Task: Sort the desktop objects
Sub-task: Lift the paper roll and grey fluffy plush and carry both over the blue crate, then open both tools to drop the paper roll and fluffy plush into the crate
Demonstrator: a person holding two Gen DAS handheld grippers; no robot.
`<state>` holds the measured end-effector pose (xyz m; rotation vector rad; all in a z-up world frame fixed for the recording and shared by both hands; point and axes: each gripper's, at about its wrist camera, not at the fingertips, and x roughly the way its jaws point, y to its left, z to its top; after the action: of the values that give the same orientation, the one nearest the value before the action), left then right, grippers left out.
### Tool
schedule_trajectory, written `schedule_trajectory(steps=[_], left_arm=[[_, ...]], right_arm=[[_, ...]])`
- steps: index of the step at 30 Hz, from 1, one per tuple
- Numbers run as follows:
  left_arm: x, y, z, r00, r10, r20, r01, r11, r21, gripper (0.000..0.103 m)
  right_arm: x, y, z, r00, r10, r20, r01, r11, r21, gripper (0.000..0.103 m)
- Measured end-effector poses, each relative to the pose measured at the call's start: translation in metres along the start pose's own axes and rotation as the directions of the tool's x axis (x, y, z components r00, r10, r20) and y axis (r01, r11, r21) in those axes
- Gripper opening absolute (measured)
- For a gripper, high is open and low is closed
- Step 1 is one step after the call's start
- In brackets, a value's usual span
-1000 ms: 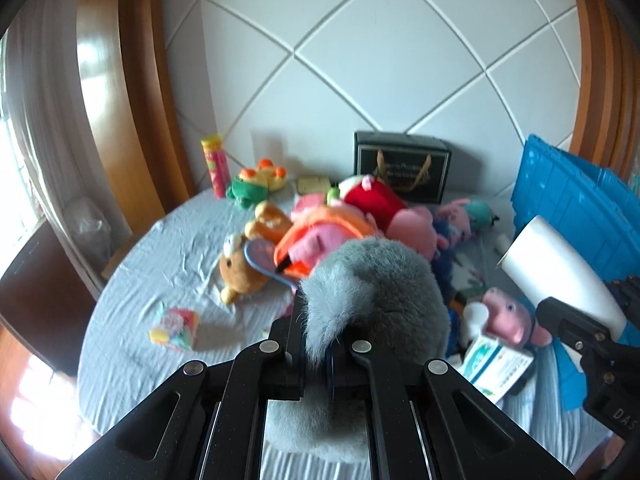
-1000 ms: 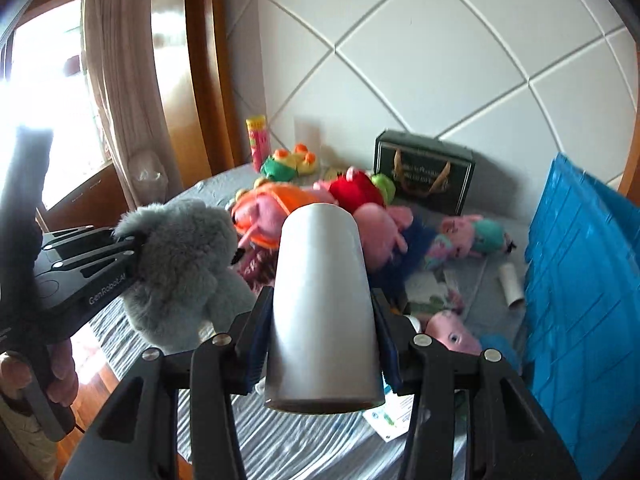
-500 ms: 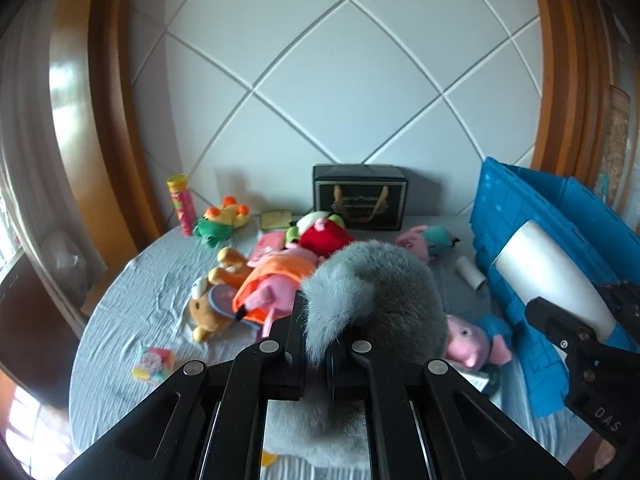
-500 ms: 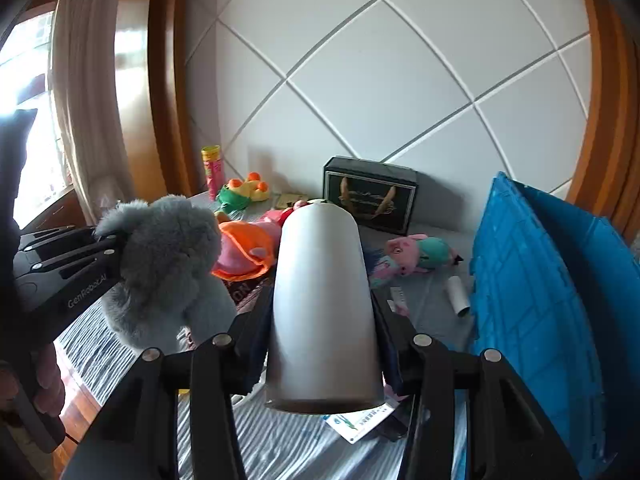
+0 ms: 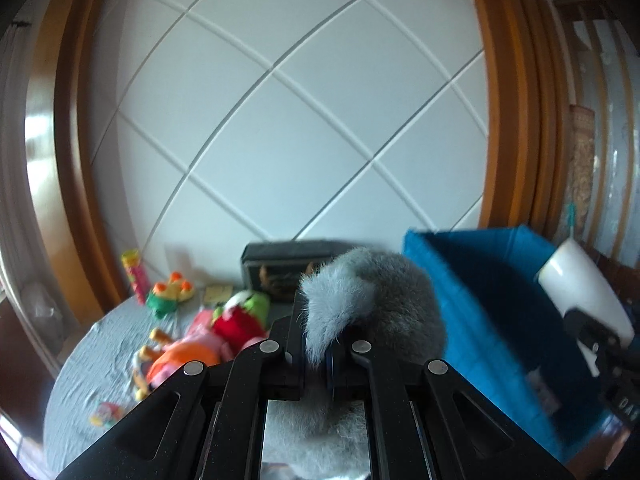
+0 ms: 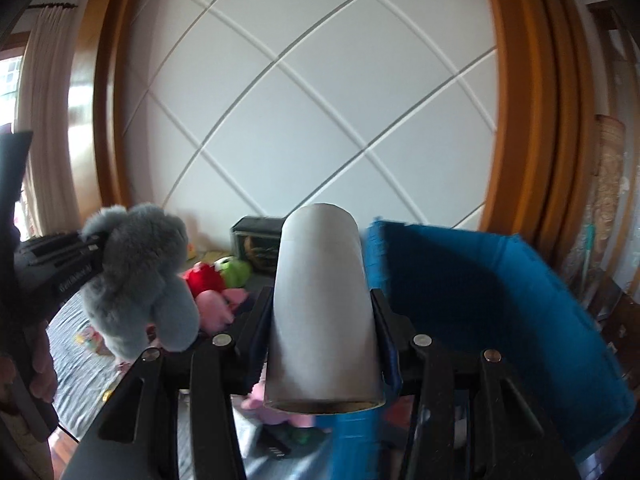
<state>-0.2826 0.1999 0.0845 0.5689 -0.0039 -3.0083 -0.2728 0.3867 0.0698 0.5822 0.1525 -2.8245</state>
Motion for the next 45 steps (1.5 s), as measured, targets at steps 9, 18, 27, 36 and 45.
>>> schedule_trajectory(steps=[9, 18, 27, 36, 45], left_arm=[[-0.004, -0.194, 0.030, 0.983, -0.182, -0.004, 0.182, 0.981, 0.067, 0.006], [0.039, -0.299, -0.032, 0.949, -0.213, -0.234, 0.244, 0.963, 0.112, 0.006], [0.067, -0.315, -0.082, 0.916, -0.156, -0.369, 0.213, 0.970, 0.118, 0.006], [0.080, -0.316, -0.088, 0.902, -0.150, -0.405, 0.217, 0.968, 0.125, 0.009], [0.080, -0.316, -0.088, 0.901, -0.138, -0.411, 0.210, 0.968, 0.136, 0.041]], right_arm=[[-0.038, -0.166, -0.024, 0.991, -0.130, -0.028, 0.132, 0.990, 0.053, 0.046], [-0.040, -0.256, -0.070, 0.979, -0.162, -0.125, 0.175, 0.980, 0.097, 0.046], [-0.005, -0.262, -0.097, 0.973, -0.103, -0.204, 0.121, 0.990, 0.076, 0.046], [0.018, -0.270, -0.111, 0.957, -0.150, -0.250, 0.173, 0.982, 0.076, 0.046], [0.024, -0.282, -0.118, 0.957, -0.155, -0.245, 0.185, 0.977, 0.105, 0.046]])
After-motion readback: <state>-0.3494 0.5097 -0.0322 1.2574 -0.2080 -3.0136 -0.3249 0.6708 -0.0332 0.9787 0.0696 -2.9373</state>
